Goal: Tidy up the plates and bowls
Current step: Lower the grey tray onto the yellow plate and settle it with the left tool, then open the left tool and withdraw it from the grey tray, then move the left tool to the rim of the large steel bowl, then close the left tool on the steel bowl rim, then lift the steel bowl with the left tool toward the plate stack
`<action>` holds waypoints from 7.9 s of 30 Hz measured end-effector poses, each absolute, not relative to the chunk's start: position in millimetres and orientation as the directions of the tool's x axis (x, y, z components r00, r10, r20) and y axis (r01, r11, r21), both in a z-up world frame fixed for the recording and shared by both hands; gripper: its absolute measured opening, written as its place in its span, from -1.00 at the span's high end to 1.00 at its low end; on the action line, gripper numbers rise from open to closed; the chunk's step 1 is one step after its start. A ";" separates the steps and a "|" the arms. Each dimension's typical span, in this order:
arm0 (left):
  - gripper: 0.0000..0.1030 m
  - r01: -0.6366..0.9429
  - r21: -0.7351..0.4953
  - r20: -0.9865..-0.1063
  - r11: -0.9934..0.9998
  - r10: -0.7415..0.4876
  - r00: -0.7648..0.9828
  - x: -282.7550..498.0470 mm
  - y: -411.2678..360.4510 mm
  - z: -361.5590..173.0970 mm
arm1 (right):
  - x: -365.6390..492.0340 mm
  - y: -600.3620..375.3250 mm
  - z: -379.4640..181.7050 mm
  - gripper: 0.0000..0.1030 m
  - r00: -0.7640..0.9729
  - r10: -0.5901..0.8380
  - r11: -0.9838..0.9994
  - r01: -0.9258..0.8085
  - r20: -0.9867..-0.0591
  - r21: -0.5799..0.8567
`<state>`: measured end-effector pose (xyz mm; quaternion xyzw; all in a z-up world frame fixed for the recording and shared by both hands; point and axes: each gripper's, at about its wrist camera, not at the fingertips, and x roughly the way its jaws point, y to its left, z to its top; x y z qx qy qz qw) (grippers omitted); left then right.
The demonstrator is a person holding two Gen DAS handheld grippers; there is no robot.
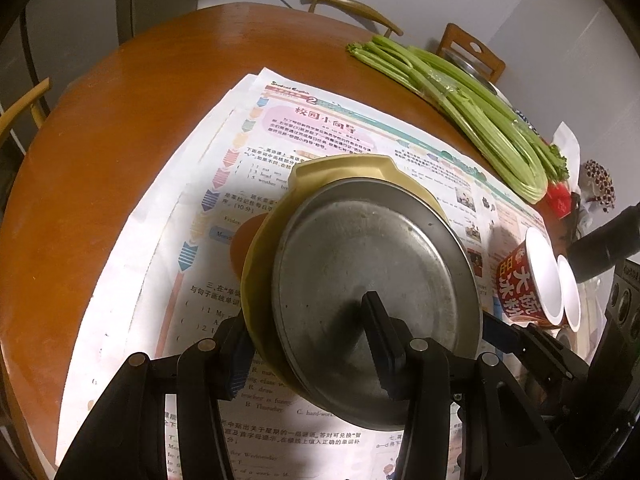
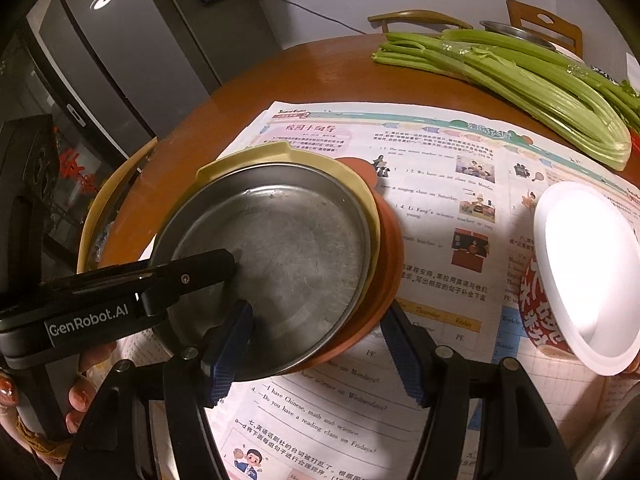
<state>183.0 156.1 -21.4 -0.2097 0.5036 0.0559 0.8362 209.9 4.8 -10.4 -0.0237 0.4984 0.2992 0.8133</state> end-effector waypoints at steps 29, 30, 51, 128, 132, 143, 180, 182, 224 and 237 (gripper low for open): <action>0.00 -0.352 -0.254 -0.840 0.901 -0.025 0.542 162.3 170.3 -4.4 | 204.4 -4.0 3.5 -0.30 0.406 0.443 0.841 -0.498 -0.799 0.214; 0.00 -0.352 -0.255 -0.840 0.901 -0.026 0.542 161.3 170.1 -3.8 | 204.5 -3.8 3.5 -0.30 0.405 0.444 0.840 -0.498 -0.799 0.214; 0.00 -0.331 -0.247 -0.814 0.911 -0.009 0.581 139.5 155.5 16.2 | 190.4 -13.5 22.7 -0.30 0.460 0.471 0.830 -0.520 -0.753 0.202; 0.00 0.011 -0.094 -0.763 0.996 -0.079 0.642 104.1 -113.5 45.0 | 96.6 -255.6 63.8 -0.30 0.762 0.276 0.957 -0.275 -0.586 0.093; 0.00 0.024 -0.082 -0.785 0.996 -0.079 0.614 109.3 -119.8 34.1 | 101.2 -261.9 54.8 -0.30 0.752 0.259 0.962 -0.256 -0.607 0.093; 0.00 0.012 -0.098 -0.824 0.995 -0.088 0.560 125.5 -120.9 12.0 | 115.8 -274.1 29.1 -0.30 0.696 0.251 0.965 -0.238 -0.673 0.114; 0.16 -0.008 -0.197 -0.866 0.980 -0.170 0.471 165.6 -133.8 -26.9 | 122.2 -250.6 -9.7 -0.32 0.587 0.330 0.920 -0.374 -0.739 0.114; 0.16 -0.017 -0.197 -0.865 0.980 -0.166 0.474 165.0 -131.8 -26.8 | 120.0 -248.8 -8.2 -0.32 0.593 0.336 0.917 -0.383 -0.732 0.111; 0.14 -0.144 -0.244 -0.814 0.959 -0.123 0.567 106.9 -32.1 -10.9 | 93.9 -145.6 12.5 -0.32 0.535 0.377 0.843 -0.536 -0.756 0.041; 0.14 -0.154 -0.201 -0.829 0.968 -0.084 0.553 113.9 -30.7 -26.5 | 108.5 -142.2 -10.0 -0.32 0.477 0.389 0.836 -0.542 -0.788 0.084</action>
